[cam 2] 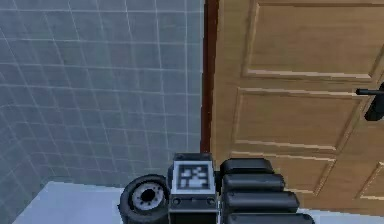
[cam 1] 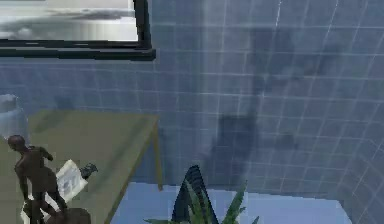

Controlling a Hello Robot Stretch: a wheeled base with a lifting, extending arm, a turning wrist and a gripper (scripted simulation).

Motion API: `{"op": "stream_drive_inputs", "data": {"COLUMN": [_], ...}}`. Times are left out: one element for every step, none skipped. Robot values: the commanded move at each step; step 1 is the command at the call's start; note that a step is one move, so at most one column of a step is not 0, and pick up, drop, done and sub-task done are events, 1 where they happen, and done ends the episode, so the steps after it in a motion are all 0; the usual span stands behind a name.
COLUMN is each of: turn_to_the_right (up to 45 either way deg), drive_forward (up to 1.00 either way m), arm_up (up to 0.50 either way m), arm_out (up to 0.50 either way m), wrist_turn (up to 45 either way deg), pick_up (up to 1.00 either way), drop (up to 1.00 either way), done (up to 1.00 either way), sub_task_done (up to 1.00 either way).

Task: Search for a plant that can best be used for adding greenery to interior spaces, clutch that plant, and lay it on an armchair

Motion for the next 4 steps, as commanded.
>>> {"op": "stream_drive_inputs", "data": {"turn_to_the_right": [45.0, 45.0, 30.0, 0.0], "drive_forward": [0.0, 0.0, 0.0, 0.25], "arm_up": [0.0, 0.0, 0.0, 0.0], "arm_out": [0.0, 0.0, 0.0, 0.0], "wrist_turn": [0.0, 0.0, 0.0, 0.0], "pick_up": [0.0, 0.0, 0.0, 0.0], "drop": [0.0, 0.0, 0.0, 0.0], "done": [0.0, 0.0, 0.0, 0.0], "sub_task_done": [0.0, 0.0, 0.0, 0.0]}}
